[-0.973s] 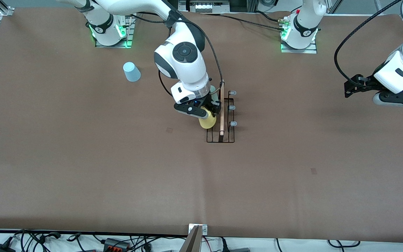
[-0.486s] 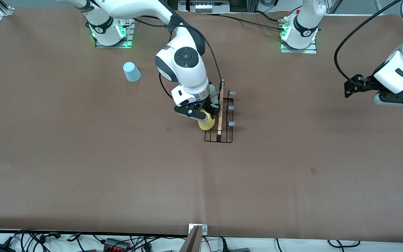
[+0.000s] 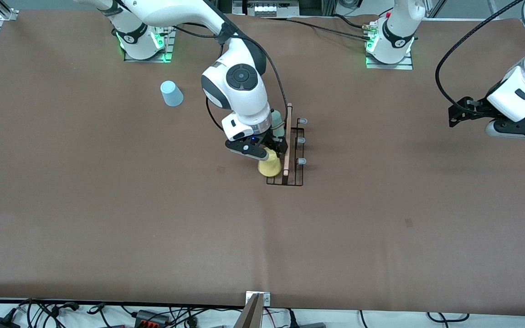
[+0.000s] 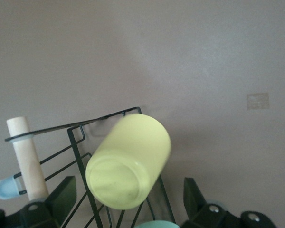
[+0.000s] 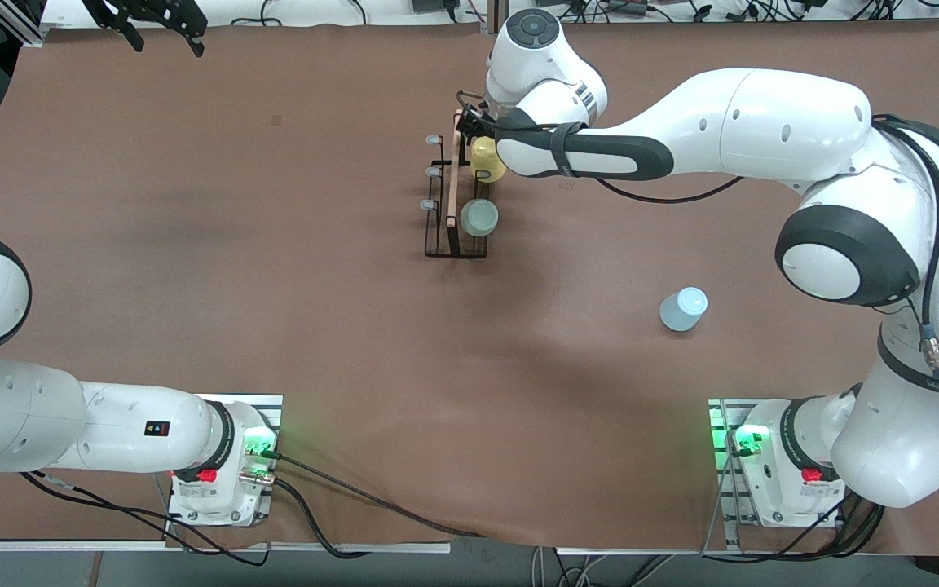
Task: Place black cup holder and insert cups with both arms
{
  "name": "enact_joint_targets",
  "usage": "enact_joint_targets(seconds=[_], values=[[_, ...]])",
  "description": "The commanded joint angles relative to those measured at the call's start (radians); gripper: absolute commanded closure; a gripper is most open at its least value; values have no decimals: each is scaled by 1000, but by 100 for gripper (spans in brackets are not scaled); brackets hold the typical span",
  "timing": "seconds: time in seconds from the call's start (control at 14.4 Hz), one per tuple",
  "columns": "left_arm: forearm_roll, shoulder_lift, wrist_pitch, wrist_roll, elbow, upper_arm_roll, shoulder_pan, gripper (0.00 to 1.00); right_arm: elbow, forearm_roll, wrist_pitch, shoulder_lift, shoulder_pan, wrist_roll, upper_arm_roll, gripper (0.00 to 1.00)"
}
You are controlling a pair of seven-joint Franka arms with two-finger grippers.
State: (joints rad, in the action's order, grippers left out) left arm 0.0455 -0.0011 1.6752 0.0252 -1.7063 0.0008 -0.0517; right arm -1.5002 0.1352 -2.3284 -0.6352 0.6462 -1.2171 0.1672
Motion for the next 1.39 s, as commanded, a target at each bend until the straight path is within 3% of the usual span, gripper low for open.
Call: enact_joint_targets(seconds=[0.0, 0.28, 0.63, 0.83, 1.04, 1.32], values=[[-23, 4, -9, 18, 11, 2, 4, 0, 18, 8, 12, 28, 7, 37, -25, 0], [-23, 4, -8, 18, 13, 2, 4, 0, -78, -2, 136, 182, -95, 224, -26, 0], [-12, 6, -3, 18, 30, 2, 4, 0, -155, -11, 337, 382, -327, 555, -14, 0], [-10, 4, -8, 21, 33, 2, 4, 0, -173, -109, 460, 488, -483, 775, -14, 0], [-19, 4, -52, 18, 71, 2, 4, 0, -163, -146, 573, 564, -632, 953, -23, 0], [-23, 6, -97, 18, 97, -1, 3, 0, -81, -137, 727, 595, -660, 1143, -185, 0]])
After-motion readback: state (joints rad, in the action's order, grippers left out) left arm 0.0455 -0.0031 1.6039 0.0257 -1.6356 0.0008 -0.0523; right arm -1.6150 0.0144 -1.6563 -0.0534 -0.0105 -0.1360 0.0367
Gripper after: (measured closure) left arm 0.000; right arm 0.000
